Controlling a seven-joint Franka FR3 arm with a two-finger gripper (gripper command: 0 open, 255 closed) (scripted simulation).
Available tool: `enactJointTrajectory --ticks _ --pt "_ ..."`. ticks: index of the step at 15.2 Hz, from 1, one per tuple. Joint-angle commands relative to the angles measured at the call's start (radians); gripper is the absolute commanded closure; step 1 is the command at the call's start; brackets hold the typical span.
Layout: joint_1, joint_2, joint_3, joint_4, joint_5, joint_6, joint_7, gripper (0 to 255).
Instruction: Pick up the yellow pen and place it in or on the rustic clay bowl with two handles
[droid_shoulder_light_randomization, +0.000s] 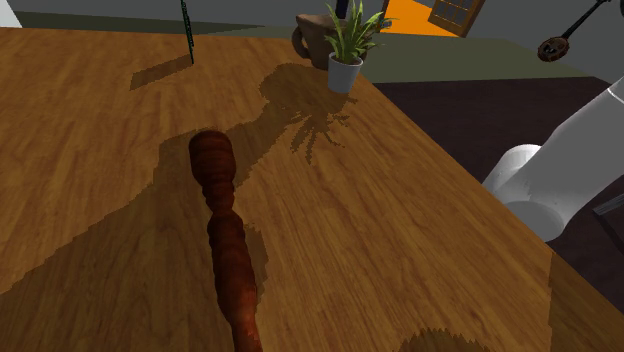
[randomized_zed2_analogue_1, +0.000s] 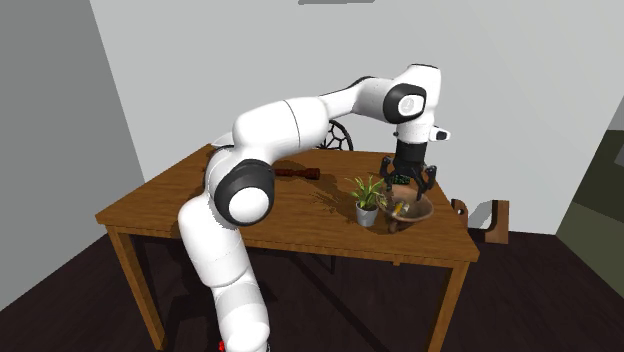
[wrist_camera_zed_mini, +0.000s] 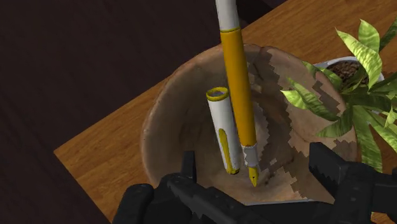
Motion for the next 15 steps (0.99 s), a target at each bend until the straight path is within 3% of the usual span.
enactJointTrajectory --ticks 1,3,7,15 --pt "0.001 0.001 0.001 -0.002 0.002 0.000 0.000 0" --pt "-0.002 0.003 -0.003 -0.003 0.002 0.003 -0.006 0" --pt "-0.001 0.076 -0.002 0.218 0.002 -0.146 -0.006 0" --pt "-0.001 0.076 -0.002 0.218 0.002 -0.146 -0.006 0"
